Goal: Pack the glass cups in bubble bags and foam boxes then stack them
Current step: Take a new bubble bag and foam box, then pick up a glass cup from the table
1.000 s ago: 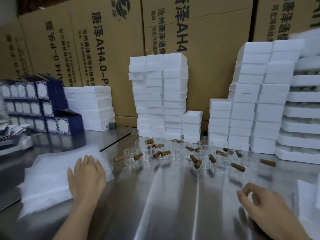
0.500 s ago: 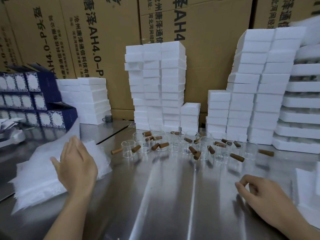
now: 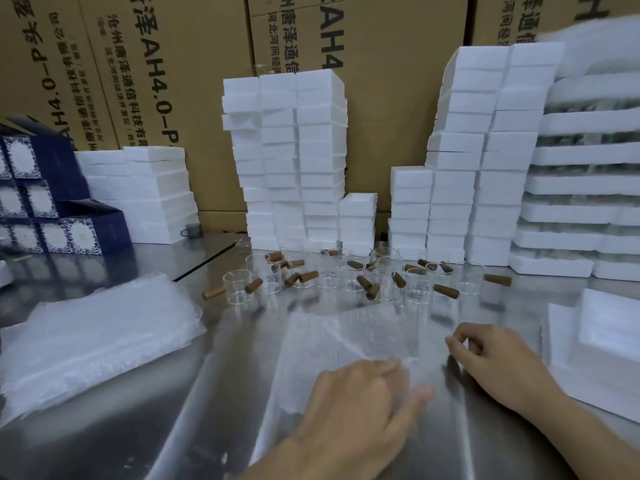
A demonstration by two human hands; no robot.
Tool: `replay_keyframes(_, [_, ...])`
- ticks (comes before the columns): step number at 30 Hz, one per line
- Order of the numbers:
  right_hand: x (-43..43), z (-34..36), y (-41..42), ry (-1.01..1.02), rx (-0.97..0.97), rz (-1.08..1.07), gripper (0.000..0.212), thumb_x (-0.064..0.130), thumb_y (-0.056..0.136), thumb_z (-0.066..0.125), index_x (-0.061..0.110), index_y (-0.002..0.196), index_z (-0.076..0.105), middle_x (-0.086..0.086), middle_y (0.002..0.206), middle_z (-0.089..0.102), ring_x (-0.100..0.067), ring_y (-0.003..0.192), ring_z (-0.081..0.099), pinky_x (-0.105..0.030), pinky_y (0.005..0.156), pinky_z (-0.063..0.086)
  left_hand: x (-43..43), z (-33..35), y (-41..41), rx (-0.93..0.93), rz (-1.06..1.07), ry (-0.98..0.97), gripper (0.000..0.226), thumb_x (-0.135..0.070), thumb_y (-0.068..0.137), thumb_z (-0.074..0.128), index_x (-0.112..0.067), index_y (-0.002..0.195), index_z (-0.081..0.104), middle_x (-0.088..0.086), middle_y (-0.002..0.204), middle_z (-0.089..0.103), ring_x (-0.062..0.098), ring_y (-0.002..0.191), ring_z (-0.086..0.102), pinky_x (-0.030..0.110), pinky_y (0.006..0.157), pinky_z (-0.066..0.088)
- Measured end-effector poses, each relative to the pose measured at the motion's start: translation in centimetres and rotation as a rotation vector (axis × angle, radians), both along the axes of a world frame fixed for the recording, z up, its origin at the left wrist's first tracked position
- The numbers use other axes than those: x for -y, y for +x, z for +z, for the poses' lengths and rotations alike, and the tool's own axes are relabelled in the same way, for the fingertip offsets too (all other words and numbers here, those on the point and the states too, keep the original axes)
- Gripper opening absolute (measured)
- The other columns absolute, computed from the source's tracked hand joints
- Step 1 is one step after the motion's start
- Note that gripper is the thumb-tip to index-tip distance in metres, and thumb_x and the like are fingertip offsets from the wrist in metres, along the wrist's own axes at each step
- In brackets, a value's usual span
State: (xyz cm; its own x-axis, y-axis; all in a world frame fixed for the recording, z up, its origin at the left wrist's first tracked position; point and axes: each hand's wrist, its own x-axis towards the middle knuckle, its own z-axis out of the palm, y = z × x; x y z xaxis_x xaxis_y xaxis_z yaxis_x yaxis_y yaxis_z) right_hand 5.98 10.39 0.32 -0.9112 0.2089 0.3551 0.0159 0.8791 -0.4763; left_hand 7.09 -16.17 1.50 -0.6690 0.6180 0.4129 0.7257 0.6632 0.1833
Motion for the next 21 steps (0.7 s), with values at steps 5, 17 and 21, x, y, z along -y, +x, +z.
replay_keyframes(5, [0.2,0.1,0.0,0.001,-0.007,0.004,0.028,0.044,0.099,0.06,0.031,0.075,0.066,0.016,0.064,0.063,-0.006,0.064,0.057,-0.029,0.06,0.045,0.2,0.0,-1.8,-0.093,0.024,0.077,0.044,-0.05,0.112,0.033,-0.036,0.134,0.068,-0.019,0.136,0.068,0.005,0.127,0.06,0.034,0.106,0.047])
replay_keyframes(17, [-0.1,-0.2,-0.9,0.004,0.001,0.014,0.03,0.046,0.098,0.059,0.033,0.073,0.068,0.015,0.061,0.064,-0.005,0.059,0.06,-0.031,0.06,0.048,8.3,2.5,-13.2,-0.286,0.477,0.346,0.043,-0.017,0.101,0.062,-0.026,0.143,0.063,-0.006,0.142,0.065,0.018,0.135,0.055,0.041,0.115,0.043])
replay_keyframes(21, [-0.1,-0.3,-1.0,0.01,-0.013,0.012,0.029,0.047,0.097,0.059,0.032,0.075,0.068,0.013,0.062,0.065,-0.005,0.059,0.06,-0.036,0.064,0.053,13.9,2.7,-18.4,-0.098,0.894,0.063,0.071,-0.02,0.097,0.068,-0.016,0.161,0.039,0.006,0.161,0.05,0.028,0.154,0.036,0.055,0.129,0.023])
